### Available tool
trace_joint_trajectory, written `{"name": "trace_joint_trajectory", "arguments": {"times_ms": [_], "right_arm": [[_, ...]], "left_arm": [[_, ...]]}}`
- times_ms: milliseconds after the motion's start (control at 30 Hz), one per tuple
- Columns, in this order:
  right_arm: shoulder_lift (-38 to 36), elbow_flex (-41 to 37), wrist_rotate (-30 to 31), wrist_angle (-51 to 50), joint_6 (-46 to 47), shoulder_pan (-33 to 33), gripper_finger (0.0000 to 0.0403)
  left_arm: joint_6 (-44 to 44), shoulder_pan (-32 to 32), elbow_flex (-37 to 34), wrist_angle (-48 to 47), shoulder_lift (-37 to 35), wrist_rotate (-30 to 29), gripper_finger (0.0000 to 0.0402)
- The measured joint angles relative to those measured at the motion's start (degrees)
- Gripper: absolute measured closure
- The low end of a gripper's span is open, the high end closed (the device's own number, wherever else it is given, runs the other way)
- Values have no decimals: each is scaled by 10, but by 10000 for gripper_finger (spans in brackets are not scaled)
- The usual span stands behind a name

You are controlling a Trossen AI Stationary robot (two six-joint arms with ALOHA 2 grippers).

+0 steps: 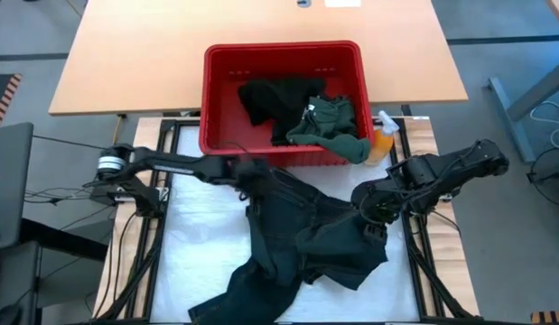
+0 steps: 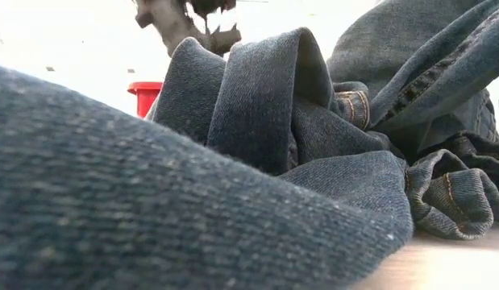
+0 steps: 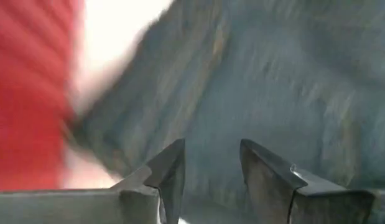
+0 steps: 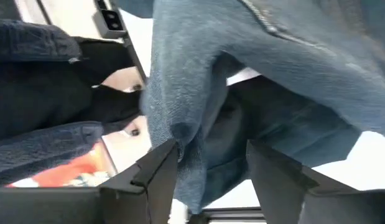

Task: Fold laundry
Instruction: Remove the black pants from the red bin, then fold the black pants

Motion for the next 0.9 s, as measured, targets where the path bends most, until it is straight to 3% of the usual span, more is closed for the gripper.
{"name": "trace_joint_trajectory", "arguments": {"times_ms": [167, 333, 467, 533, 633, 733, 900], "right_arm": [[-29, -26, 30, 17, -52, -31, 183], [-46, -26, 85, 25, -95, -70, 184], [-59, -26, 117, 9, -109, -88, 184], [-65, -26, 105, -2, -109, -89, 184], [-68, -26, 32, -12, -106, -75, 184], [-67, -26, -25, -10, -104, -54, 184], [-59, -26, -48, -17, -105, -31, 184]], "left_arm": [[-11, -19, -5, -2, 2, -59, 258], [-166, -16, -8, -23, 11, -43, 258], [-262, -25, -31, 6, 19, -65, 258], [-300, -31, -50, 7, 28, -91, 258], [-350, -40, -77, 31, 54, -127, 258], [-399, -41, -93, 79, 90, -125, 258], [-424, -47, -91, 121, 152, -122, 258]]}}
